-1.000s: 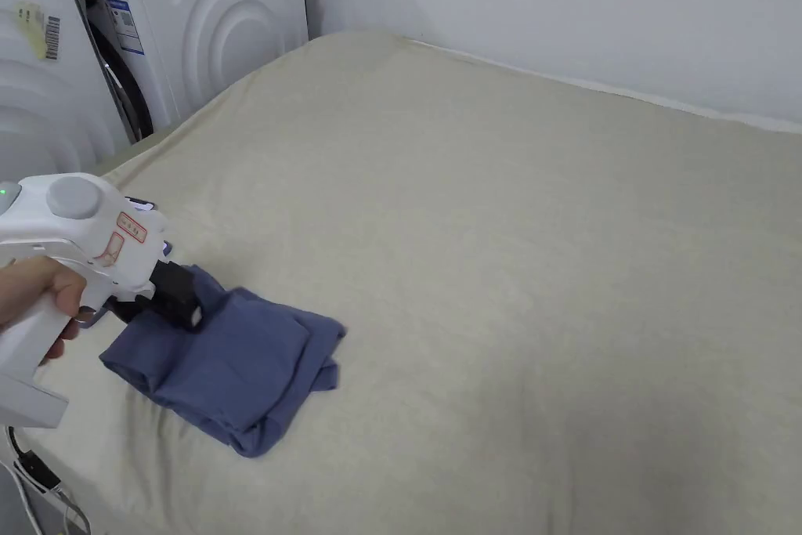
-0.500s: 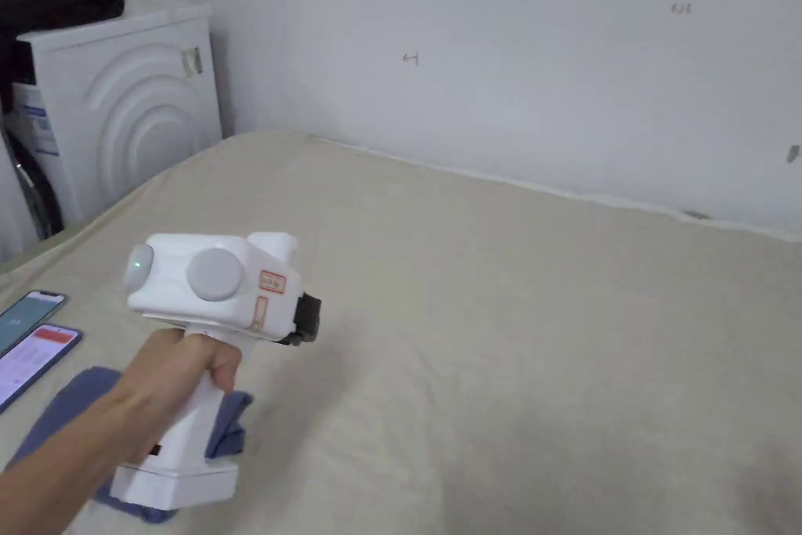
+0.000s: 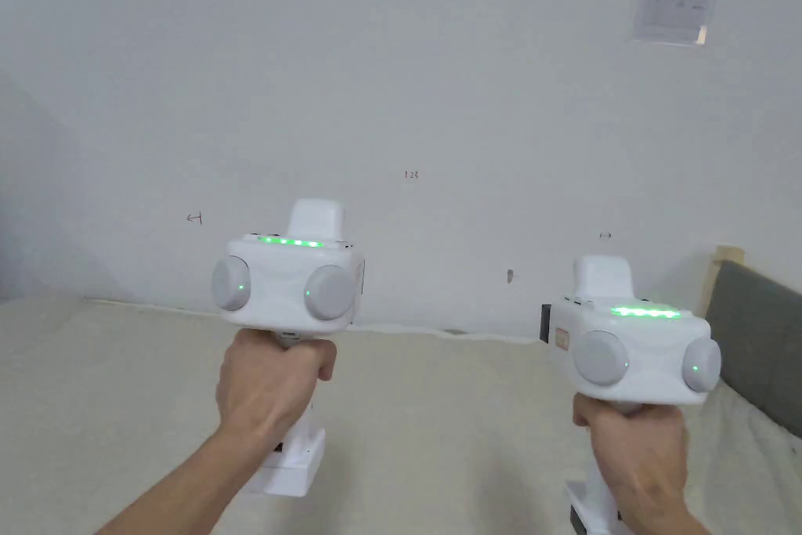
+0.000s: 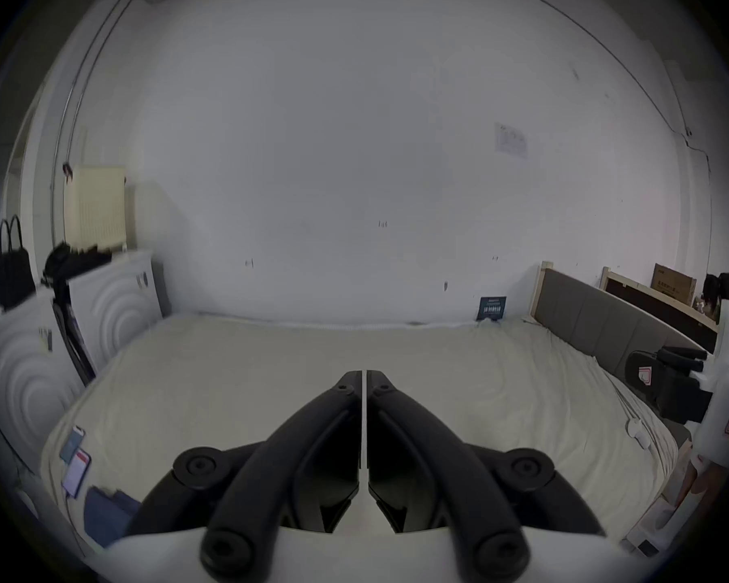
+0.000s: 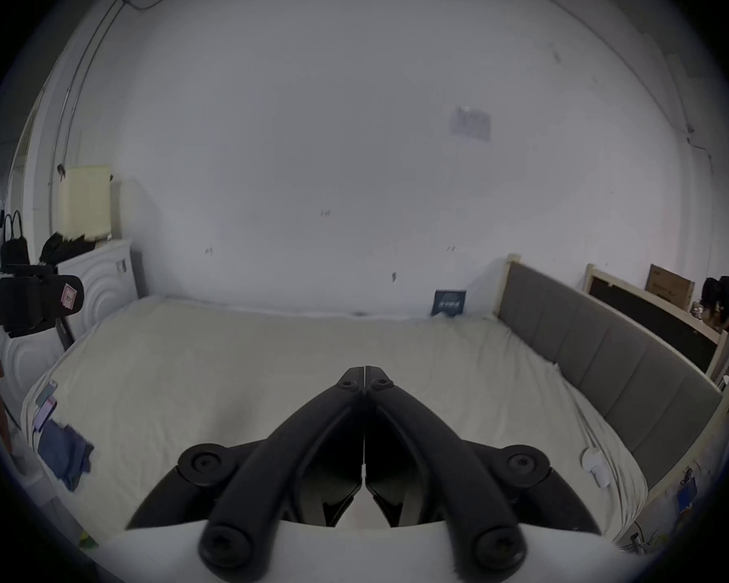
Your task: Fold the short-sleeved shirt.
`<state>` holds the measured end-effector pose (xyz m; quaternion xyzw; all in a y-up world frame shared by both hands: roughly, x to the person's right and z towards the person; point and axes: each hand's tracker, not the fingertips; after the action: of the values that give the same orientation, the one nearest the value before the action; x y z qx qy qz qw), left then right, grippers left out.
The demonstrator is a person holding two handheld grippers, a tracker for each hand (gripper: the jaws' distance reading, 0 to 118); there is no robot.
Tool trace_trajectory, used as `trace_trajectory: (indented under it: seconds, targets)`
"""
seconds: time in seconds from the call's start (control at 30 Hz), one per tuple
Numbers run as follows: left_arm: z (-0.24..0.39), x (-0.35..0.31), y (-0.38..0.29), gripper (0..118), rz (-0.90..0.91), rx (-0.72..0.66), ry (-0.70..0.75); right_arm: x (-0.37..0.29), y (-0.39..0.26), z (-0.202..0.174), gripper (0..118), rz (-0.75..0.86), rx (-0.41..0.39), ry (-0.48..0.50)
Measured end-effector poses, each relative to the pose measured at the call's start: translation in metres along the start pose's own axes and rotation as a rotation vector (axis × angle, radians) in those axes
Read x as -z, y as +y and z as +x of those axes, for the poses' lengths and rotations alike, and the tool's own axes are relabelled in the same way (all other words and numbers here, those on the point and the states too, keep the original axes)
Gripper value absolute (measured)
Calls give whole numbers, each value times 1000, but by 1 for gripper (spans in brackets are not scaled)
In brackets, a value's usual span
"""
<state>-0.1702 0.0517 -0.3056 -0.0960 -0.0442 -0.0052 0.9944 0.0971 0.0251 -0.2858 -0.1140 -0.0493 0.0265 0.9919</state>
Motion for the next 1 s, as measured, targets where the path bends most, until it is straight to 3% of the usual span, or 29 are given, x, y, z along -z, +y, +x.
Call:
trace_trajectory:
  seconds: [0.2,0.27,0.3,0.33,0.37,0.4,0.43,0.47,0.5,0.6,0.7,0.8,1.0]
  targets:
    - [-2,-17,25,8,74,27,35,-15,22,10,1,62,-17,-25]
    - [-5,-22,31,19,96,12,43,-20,26,11,1,79,-10,-26]
    - [-6,-25,34,34,109,6,36,-22,28,12,8,92,-10,-38]
    - [-6,-27,36,70,120,5,33,-25,31,13,35,105,-10,-41]
    - [-5,-26,38,100,128,22,40,-27,33,13,71,106,-11,-34]
    - [-5,-25,38,118,106,39,94,-26,35,14,108,102,-20,-36]
    - [-4,-31,38,118,13,54,139,-25,36,14,118,91,-30,-34]
    - [-2,-29,41,118,123,74,113,-29,35,16,118,141,-23,-46]
    - [-5,-33,45,118,135,81,119,-29,38,18,118,148,-61,-64]
    - [-8,-29,44,118,109,38,83,-26,44,26,118,130,-56,-75]
    - [-11,-31,50,118,46,-29,67,-26,47,31,118,123,0,-60]
    - [-9,-30,54,118,-26,-9,83,-25,50,31,118,117,19,-59]
    - [-9,-44,61,118,91,-43,58,-27,55,34,118,118,51,-53]
